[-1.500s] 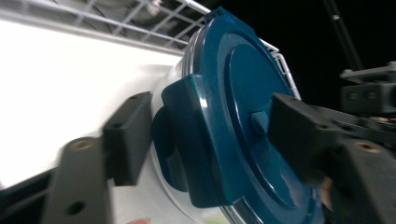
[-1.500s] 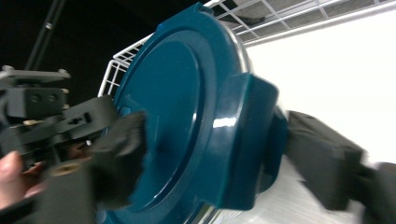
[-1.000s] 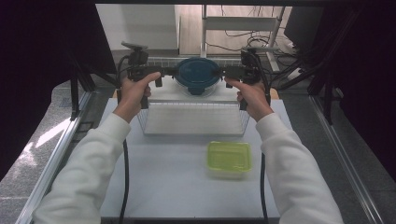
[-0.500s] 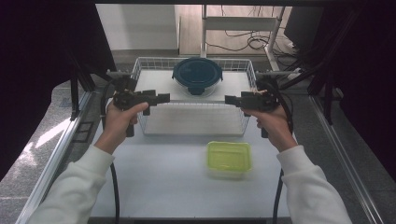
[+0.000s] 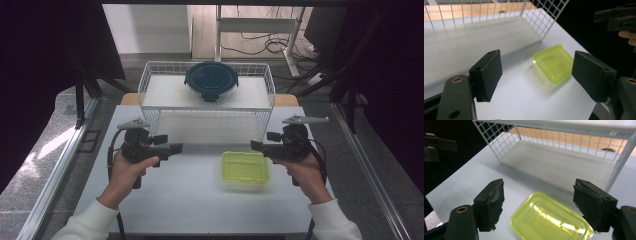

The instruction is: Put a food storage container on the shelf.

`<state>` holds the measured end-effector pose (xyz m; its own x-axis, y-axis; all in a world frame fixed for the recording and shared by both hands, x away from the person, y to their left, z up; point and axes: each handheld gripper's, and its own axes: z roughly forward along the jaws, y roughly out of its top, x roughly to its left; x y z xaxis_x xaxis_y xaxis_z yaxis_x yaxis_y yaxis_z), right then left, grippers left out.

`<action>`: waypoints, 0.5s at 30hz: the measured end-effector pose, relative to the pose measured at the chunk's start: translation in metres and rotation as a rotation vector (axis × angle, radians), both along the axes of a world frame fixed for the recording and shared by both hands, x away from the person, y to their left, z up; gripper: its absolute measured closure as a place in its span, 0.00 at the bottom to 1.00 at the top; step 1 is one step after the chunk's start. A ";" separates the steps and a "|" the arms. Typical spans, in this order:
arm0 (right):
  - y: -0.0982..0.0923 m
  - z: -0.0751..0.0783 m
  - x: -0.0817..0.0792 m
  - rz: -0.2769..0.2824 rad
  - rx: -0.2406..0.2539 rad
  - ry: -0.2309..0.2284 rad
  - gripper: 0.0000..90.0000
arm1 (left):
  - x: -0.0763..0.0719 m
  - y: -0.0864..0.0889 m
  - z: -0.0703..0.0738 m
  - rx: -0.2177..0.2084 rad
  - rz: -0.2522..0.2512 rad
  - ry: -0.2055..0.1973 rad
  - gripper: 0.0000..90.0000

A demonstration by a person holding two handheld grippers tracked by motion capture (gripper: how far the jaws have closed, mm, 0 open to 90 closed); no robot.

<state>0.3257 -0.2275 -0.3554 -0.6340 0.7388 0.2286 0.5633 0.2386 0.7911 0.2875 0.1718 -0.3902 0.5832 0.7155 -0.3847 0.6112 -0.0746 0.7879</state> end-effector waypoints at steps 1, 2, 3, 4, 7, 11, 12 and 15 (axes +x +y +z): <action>0.000 -0.003 -0.003 0.007 0.007 0.008 0.27 | -0.005 0.000 -0.004 0.010 0.000 0.001 0.26; 0.000 -0.007 -0.007 0.013 0.007 0.011 0.27 | -0.007 -0.001 -0.007 0.015 -0.002 0.002 0.26; 0.000 -0.009 -0.010 0.014 0.002 0.009 0.27 | -0.010 -0.001 -0.011 0.018 -0.004 0.003 0.26; 0.001 -0.013 -0.013 0.021 -0.003 0.009 0.27 | -0.014 -0.001 -0.014 0.022 -0.008 0.006 0.26; 0.002 -0.022 -0.021 0.039 -0.011 0.018 0.27 | -0.025 -0.004 -0.026 0.040 -0.015 0.010 0.27; 0.003 -0.034 -0.030 0.044 -0.041 0.022 0.27 | -0.034 -0.007 -0.038 0.061 -0.022 0.013 0.27; 0.003 -0.038 -0.033 0.045 -0.043 0.029 0.27 | -0.036 -0.007 -0.040 0.066 -0.020 0.014 0.27; 0.001 -0.046 -0.037 0.044 -0.042 0.045 0.27 | -0.040 -0.008 -0.049 0.094 -0.023 0.027 0.27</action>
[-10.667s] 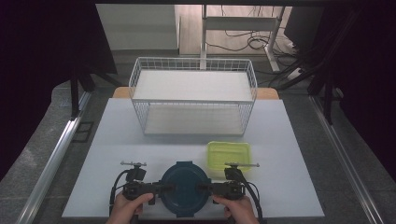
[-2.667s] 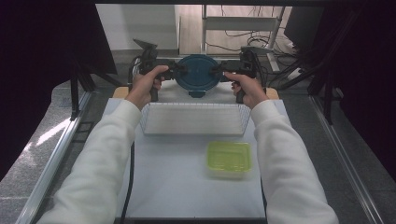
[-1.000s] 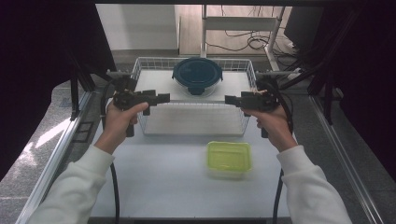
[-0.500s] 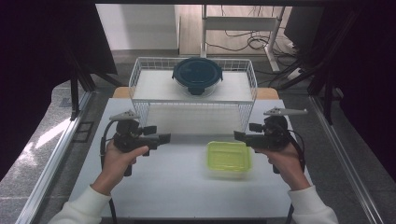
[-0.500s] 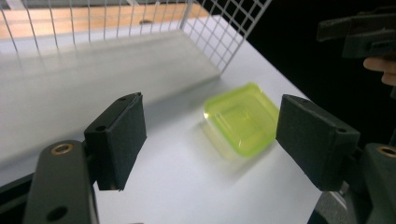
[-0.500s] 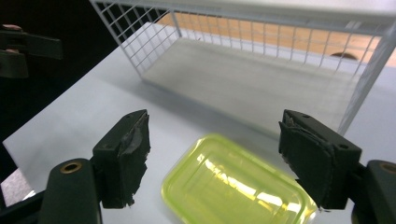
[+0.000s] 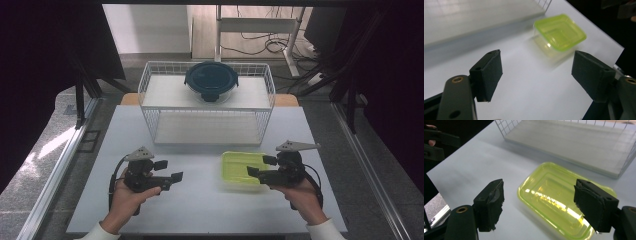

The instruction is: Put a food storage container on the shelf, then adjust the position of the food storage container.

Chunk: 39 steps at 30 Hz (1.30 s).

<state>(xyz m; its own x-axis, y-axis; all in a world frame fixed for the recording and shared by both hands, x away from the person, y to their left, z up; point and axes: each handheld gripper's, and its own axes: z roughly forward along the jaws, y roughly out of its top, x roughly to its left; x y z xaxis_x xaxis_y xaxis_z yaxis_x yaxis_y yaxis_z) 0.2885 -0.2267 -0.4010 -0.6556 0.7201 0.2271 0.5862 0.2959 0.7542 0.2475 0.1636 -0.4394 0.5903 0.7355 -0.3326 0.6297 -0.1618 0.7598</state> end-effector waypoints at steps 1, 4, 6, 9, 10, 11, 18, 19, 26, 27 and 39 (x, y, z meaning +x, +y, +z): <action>-0.001 -0.003 -0.002 0.000 -0.005 0.003 0.26 | -0.001 0.000 -0.003 0.004 0.000 0.003 0.27; -0.005 -0.009 -0.006 -0.005 -0.009 0.010 0.26 | -0.003 -0.002 -0.011 0.034 -0.003 0.014 0.27; -0.008 -0.011 -0.007 -0.013 -0.015 0.013 0.26 | -0.003 -0.002 -0.015 0.040 -0.006 0.026 0.27; -0.011 -0.013 -0.006 -0.034 -0.027 0.013 0.25 | -0.003 -0.002 -0.017 0.052 -0.005 0.027 0.27; -0.012 -0.013 -0.006 -0.039 -0.024 0.012 0.25 | -0.003 -0.002 -0.018 0.051 -0.005 0.030 0.27; -0.012 -0.012 -0.006 -0.047 -0.022 0.007 0.25 | -0.003 -0.002 -0.019 0.048 -0.004 0.034 0.27; -0.018 -0.011 -0.003 -0.062 -0.035 -0.010 0.26 | -0.002 -0.002 -0.021 0.049 -0.008 0.044 0.27; -0.018 -0.011 -0.003 -0.062 -0.035 -0.010 0.26 | -0.002 -0.002 -0.021 0.049 -0.008 0.044 0.27; -0.017 -0.016 0.009 -0.051 -0.090 -0.001 0.35 | -0.001 0.000 -0.023 0.042 -0.004 0.057 0.27; -0.014 -0.017 0.013 -0.043 -0.109 0.000 0.38 | -0.001 0.000 -0.023 0.042 -0.007 0.059 0.27; 0.027 -0.016 0.077 0.075 -0.411 -0.034 0.84 | 0.003 0.003 -0.028 0.060 -0.015 0.075 0.27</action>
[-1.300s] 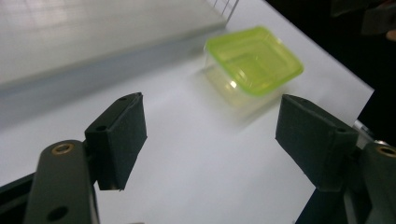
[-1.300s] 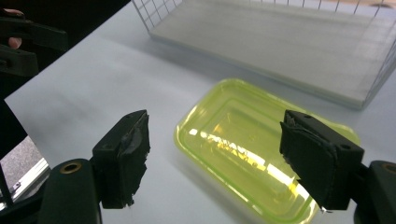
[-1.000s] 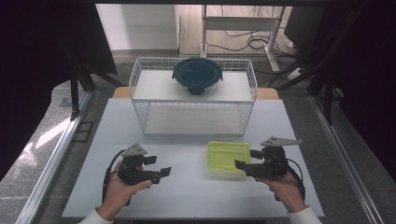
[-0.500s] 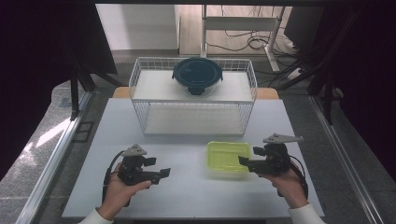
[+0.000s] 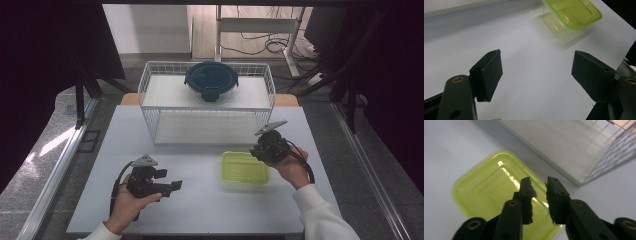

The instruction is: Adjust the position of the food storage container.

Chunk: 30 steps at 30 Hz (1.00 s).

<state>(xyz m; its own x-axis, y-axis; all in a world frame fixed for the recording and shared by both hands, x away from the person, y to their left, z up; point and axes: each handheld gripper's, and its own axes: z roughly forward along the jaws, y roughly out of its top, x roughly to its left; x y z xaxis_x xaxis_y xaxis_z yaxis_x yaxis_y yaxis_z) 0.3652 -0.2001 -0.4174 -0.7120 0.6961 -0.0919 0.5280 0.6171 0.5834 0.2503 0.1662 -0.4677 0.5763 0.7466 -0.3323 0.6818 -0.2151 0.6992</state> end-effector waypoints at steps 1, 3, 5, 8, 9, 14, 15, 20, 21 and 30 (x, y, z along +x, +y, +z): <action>0.004 -0.001 0.005 0.009 -0.014 0.001 0.86 | 0.000 0.001 0.000 -0.002 0.002 0.000 0.27; 0.009 -0.003 0.013 0.033 -0.049 0.000 0.92 | 0.000 0.002 0.000 -0.008 0.010 0.001 0.27; 0.015 -0.006 0.022 0.063 -0.085 0.010 0.97 | 0.001 0.004 0.000 -0.009 0.011 0.002 0.27; 0.024 -0.014 0.032 0.094 -0.144 0.036 0.99 | 0.002 0.005 -0.001 -0.016 0.016 0.005 0.27; 0.026 -0.017 0.035 0.103 -0.165 0.034 0.99 | 0.002 0.005 -0.001 -0.017 0.016 0.005 0.27; 0.032 -0.028 0.045 0.120 -0.197 0.046 0.99 | 0.002 0.007 -0.001 -0.021 0.026 0.005 0.27; 0.032 -0.030 0.047 0.121 -0.198 0.050 0.99 | 0.002 0.007 -0.001 -0.022 0.026 0.006 0.27; 0.036 -0.038 0.051 0.141 -0.226 0.052 0.99 | 0.003 0.008 -0.002 -0.024 0.033 0.010 0.27; 0.036 -0.039 0.052 0.143 -0.226 0.057 0.99 | 0.003 0.008 -0.002 -0.026 0.040 0.007 0.27; 0.041 -0.041 0.047 0.196 -0.239 0.070 0.99 | 0.005 0.010 -0.003 -0.030 0.050 0.013 0.27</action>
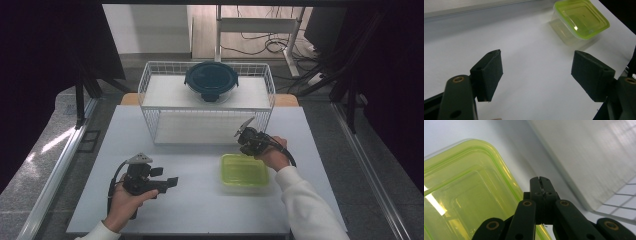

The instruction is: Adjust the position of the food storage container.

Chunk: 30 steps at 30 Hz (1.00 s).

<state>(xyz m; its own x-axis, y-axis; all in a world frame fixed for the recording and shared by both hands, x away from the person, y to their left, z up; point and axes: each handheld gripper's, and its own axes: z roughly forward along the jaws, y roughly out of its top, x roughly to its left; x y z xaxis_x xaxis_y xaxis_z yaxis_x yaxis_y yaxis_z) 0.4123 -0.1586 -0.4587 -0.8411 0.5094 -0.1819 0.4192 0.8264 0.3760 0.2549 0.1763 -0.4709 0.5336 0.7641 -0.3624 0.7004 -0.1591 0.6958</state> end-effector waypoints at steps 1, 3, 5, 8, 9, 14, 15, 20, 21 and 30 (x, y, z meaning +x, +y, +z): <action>0.000 0.000 -0.001 0.010 0.005 0.005 0.99 | 0.000 0.000 0.000 -0.001 -0.001 0.002 0.27; 0.002 0.000 -0.006 0.024 0.012 0.019 0.99 | 0.001 0.000 -0.001 -0.006 -0.001 0.007 0.27; 0.005 -0.001 -0.012 0.046 0.013 0.020 0.99 | 0.001 0.000 -0.001 -0.011 -0.003 0.011 0.27; 0.009 -0.002 -0.022 0.070 -0.001 0.029 0.99 | 0.002 0.000 -0.002 -0.010 -0.001 0.016 0.27; 0.011 -0.003 -0.025 0.077 -0.007 0.034 0.99 | 0.002 0.000 -0.003 -0.011 -0.001 0.019 0.27; 0.013 -0.007 -0.033 0.084 -0.011 0.049 0.99 | 0.002 -0.001 -0.003 -0.010 0.002 0.022 0.27; 0.013 -0.006 -0.034 0.086 -0.009 0.051 0.99 | 0.002 -0.001 -0.003 -0.009 0.003 0.023 0.27; 0.010 -0.004 -0.034 0.076 -0.004 0.046 0.99 | 0.003 0.000 -0.004 -0.006 0.005 0.025 0.27; 0.009 -0.002 -0.034 0.070 0.004 0.044 0.99 | 0.003 0.000 -0.005 -0.006 0.006 0.026 0.27; -0.024 0.020 -0.040 -0.042 0.100 -0.003 0.99 | 0.003 -0.001 -0.006 -0.004 0.003 0.030 0.27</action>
<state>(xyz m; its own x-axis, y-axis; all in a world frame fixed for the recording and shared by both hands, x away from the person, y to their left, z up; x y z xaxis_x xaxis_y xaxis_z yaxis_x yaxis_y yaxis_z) 0.3724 -0.1829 -0.4384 -0.8180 0.5603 -0.1303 0.4519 0.7660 0.4572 0.2582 0.1752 -0.4767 0.5199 0.7644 -0.3813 0.7216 -0.1540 0.6750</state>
